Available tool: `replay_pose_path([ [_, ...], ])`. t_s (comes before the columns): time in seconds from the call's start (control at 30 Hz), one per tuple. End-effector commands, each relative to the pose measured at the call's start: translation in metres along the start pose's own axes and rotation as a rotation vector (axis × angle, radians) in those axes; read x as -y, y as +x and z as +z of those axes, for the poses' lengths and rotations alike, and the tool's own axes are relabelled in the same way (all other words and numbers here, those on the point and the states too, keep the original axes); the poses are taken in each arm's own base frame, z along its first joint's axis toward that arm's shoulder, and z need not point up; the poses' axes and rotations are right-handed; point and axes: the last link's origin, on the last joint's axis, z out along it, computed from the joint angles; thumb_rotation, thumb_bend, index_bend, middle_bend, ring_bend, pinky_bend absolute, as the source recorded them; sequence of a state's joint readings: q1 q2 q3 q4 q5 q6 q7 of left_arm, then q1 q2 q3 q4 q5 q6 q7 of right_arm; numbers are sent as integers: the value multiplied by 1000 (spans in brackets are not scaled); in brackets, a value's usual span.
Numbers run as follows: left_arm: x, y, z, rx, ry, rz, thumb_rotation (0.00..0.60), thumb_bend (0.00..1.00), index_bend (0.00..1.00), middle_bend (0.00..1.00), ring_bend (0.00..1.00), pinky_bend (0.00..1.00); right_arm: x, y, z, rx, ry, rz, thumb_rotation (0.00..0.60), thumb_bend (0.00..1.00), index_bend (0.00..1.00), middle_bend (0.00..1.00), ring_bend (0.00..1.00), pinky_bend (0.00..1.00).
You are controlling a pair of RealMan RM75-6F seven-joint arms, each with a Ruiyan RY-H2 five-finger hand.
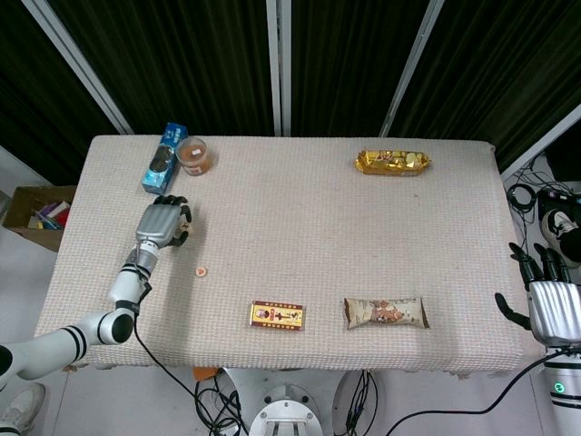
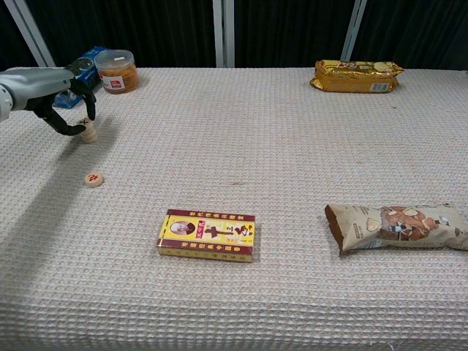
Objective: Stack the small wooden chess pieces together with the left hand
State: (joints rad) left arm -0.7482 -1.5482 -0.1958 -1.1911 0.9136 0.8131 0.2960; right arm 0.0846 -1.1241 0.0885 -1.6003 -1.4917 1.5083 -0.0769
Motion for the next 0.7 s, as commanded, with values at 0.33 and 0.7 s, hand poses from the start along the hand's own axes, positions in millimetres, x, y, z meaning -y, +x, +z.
replay_pose_path([
  [0.33,-6,10,-15,-65,-42,-10,600,376,387,154,115,133,-1,1,0,-5,-1,1,600,235,98,281,53,132],
  [0.7,-22,-5,-88,-146,-241,60,600,290,424,153,114,133,0,0,0,-14,13,2,600,235,98,272,53,132],
])
